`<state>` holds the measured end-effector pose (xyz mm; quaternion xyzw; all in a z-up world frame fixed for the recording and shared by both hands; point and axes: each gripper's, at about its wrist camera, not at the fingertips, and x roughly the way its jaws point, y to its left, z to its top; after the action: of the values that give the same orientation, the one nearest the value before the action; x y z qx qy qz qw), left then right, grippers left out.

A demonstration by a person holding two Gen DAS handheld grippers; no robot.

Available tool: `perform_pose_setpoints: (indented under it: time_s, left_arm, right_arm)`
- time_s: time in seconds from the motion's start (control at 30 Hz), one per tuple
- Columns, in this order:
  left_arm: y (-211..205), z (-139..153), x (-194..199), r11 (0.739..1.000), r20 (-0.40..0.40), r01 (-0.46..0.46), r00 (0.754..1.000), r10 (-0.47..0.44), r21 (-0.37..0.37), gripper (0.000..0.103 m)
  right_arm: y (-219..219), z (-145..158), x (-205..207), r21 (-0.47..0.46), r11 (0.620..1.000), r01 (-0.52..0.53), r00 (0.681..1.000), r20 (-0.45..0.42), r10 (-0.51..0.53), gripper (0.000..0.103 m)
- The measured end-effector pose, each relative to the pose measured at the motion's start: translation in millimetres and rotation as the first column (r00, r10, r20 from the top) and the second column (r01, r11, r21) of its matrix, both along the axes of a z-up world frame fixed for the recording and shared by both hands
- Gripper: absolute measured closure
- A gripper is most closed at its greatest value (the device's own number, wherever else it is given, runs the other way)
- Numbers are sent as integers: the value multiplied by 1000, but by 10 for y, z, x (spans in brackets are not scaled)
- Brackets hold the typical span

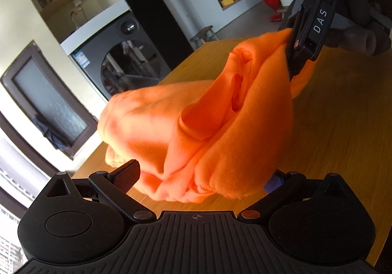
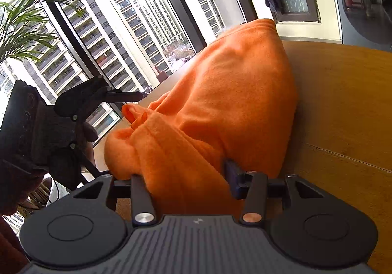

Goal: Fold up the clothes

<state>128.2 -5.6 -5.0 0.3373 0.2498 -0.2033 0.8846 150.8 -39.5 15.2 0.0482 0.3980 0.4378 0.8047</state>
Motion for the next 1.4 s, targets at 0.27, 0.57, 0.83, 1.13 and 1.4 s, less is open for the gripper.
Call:
perform_pose_setpoints:
  time_s: [0.27,0.57,0.83,1.13,1.4]
  left_arm:
    - [-63,-229,477,975,-166,16,985,-54,-223,15]
    - [472,-198,840,738,-438,-231,894,-97,-634,26]
    - [352,-245,589,755,-411,-157,897,-160,-637,27]
    - [421,365,309,804,-179,-67,983,-50,-591,13]
    - [268,303,899,868,-173,-258,964,202,-424,21]
  right_arm:
    - [-58,85,-140,-83,996,13,991,133,-2,56]
    - [-170,281,-350,-34,996,85,927,369,-67,56]
    - [225,188,310,-101,984,146,934,342,-104,53]
    - [273,-59,577,-80,981,177,955,255,-151,36]
    - [160,-36,459,-77,964,253,940,257,-226,20]
